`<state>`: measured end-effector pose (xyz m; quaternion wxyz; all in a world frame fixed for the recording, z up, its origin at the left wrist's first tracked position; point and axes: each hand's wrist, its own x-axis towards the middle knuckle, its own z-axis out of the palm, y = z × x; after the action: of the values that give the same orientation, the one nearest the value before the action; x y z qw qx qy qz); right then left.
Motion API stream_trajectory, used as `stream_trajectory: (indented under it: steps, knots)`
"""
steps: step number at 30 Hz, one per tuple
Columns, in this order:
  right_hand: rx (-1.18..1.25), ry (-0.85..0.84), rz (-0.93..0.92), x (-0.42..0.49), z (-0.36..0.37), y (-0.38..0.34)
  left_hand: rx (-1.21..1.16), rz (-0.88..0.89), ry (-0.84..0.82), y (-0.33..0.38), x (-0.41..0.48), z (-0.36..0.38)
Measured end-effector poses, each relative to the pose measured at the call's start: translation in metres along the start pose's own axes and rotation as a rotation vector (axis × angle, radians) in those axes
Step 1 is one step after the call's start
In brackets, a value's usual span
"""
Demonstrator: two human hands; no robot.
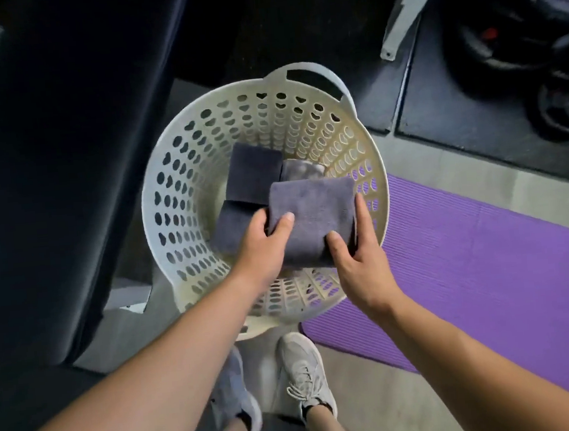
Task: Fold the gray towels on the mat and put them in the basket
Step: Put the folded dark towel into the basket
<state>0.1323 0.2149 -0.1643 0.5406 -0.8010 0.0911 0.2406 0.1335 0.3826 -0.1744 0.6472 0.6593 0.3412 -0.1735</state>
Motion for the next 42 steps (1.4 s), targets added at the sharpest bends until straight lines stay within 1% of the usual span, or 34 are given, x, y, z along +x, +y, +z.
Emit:
stream_trajectory:
  steps: [2,5,9,11,16,19,25,28,31,33,36,39,42]
  knots:
    - [0.012,0.042,0.01,0.021,0.011,0.005,0.035,0.003,-0.03,-0.002,0.03,-0.002]
    - [0.023,0.091,0.053,0.056,0.027,0.015,0.178,0.003,-0.086,-0.006,0.071,-0.004]
    - [0.146,0.141,0.118,0.094,0.045,0.031,0.331,0.009,-0.219,-0.006,0.118,-0.005]
    - [0.205,0.174,0.176,0.108,0.051,0.041,0.402,0.019,-0.249,-0.008,0.138,-0.005]
    - [0.2,0.225,0.237,0.141,0.063,0.062,0.455,0.061,-0.223,-0.015,0.171,0.001]
    - [0.167,0.256,0.236,0.161,0.065,0.072,0.497,0.093,-0.209,-0.02,0.184,0.005]
    - [0.074,0.237,0.299,0.185,0.064,0.092,0.682,0.193,-0.213,-0.018,0.212,0.004]
    - [0.052,0.218,0.345,0.196,0.066,0.098,0.814,0.272,-0.163,-0.016,0.225,0.003]
    - [0.04,0.201,0.318,0.206,0.068,0.102,0.898,0.388,-0.133,-0.013,0.232,0.002]
    - [0.0,0.205,0.299,0.206,0.069,0.102,1.03,0.456,-0.156,-0.014,0.237,0.002]
    - [-0.144,0.228,0.261,0.2,0.07,0.104,1.159,0.477,-0.177,-0.017,0.242,0.001]
    - [-0.345,0.261,0.162,0.189,0.071,0.108,1.229,0.485,-0.175,-0.019,0.243,0.003]
    - [-0.418,0.211,0.073,0.176,0.073,0.11,1.273,0.502,-0.152,-0.021,0.246,0.003]
